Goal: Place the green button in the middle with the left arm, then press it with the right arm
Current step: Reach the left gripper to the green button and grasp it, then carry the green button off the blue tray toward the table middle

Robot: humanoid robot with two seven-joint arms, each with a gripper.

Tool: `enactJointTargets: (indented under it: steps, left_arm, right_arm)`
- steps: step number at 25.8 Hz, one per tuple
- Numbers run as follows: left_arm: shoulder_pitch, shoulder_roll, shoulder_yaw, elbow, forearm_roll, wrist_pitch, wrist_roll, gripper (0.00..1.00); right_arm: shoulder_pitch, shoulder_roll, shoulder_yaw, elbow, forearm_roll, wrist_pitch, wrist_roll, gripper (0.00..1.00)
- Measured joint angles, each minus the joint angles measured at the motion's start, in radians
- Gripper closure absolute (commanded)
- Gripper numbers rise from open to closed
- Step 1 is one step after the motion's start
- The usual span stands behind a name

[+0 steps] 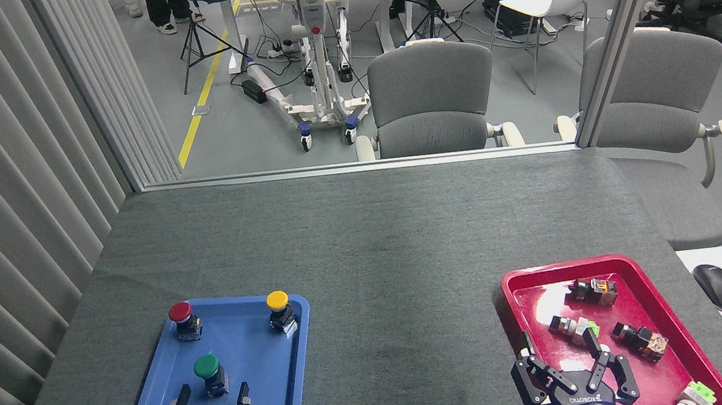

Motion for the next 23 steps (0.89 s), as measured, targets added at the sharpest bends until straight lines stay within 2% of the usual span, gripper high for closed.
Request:
enactJointTargets:
  steps: [6,12,14,20,23]
  left_arm:
    - [-0.048,0.002,0.0,0.072,0.001,0.034,0.002,0.01]
    - [-0.114,0.005,0.0,0.175,0.002,0.078,0.003,0.2]
    - [-0.123,0.007,0.0,0.189,0.002,0.082,0.003,0.32]
    - [-0.119,0.02,-0.002,0.198,0.0,0.069,0.007,0.79]
    - [-0.109,0.027,-0.003,0.194,-0.002,0.043,0.02,0.9]
  right_arm:
    - [0.0,0.002,0.0,0.0,0.0,0.0,0.0,0.0]
    - [0.001,0.002,0.0,0.001,0.001,0.001,0.0,0.0]
    - [0.0,0.002,0.0,0.002,0.001,0.001,0.0,0.0]
    - [0.0,0.004,0.001,0.002,0.001,0.002,-0.002,0.0]
    - [0.0,0.004,0.001,0.002,0.001,0.002,-0.003,0.0]
